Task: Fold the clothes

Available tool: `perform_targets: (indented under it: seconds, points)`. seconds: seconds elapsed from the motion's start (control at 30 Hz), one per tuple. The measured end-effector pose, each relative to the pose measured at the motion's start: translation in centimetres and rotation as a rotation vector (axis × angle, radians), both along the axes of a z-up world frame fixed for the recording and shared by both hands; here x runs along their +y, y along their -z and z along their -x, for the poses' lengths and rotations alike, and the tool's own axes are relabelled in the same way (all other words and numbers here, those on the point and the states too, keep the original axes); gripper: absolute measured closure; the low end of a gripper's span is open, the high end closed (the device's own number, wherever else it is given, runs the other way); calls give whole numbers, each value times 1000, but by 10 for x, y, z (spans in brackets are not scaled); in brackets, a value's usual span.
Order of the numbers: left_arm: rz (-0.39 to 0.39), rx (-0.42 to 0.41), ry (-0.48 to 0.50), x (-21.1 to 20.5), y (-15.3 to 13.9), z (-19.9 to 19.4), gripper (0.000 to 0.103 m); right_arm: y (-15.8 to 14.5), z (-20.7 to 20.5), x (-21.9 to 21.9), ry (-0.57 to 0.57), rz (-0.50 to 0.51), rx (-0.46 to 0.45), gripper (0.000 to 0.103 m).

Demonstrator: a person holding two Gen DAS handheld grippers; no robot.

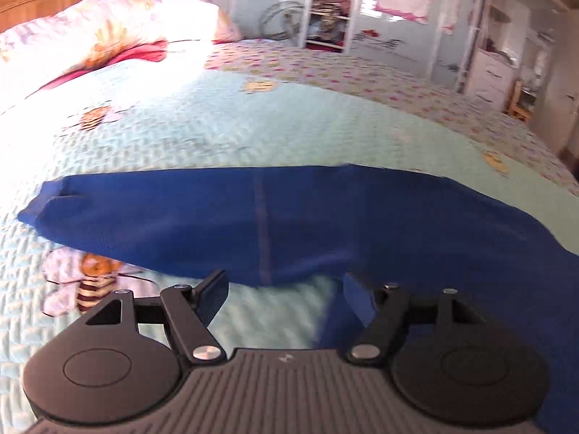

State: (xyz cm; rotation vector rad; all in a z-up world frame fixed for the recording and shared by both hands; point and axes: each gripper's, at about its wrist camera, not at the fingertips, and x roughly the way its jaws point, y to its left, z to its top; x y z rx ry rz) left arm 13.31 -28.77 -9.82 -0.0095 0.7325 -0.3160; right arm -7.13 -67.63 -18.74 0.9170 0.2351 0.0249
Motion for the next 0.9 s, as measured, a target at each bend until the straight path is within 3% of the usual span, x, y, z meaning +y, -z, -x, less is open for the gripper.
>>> perform_targets:
  seconds: [0.1, 0.2, 0.33, 0.43, 0.5, 0.63, 0.67, 0.73, 0.77, 0.9]
  points:
    - [44, 81, 231, -54, 3, 39, 28, -10, 38, -7, 54, -93, -33, 21]
    - [44, 150, 348, -94, 16, 69, 28, -12, 102, -21, 192, -150, -26, 20]
    - [84, 171, 398, -121, 28, 96, 28, -7, 180, -53, 387, -220, 17, 20]
    - [223, 211, 389, -122, 26, 99, 28, 2, 226, -76, 496, -318, -15, 19]
    - [333, 251, 380, -121, 23, 97, 29, 11, 238, -88, 521, -372, -24, 19]
    - [419, 277, 447, -138, 21, 104, 28, 18, 235, -91, 506, -392, -50, 19]
    - [409, 303, 485, -146, 26, 106, 27, 20, 232, -92, 504, -394, -51, 19]
    - [261, 355, 509, -163, 49, 112, 27, 23, 230, -94, 500, -401, -48, 19]
    - [210, 335, 509, -166, 59, 116, 34, 25, 231, -99, 499, -407, -50, 19]
    - [148, 218, 538, -164, 62, 134, 35, 22, 225, -113, 490, -378, -19, 19]
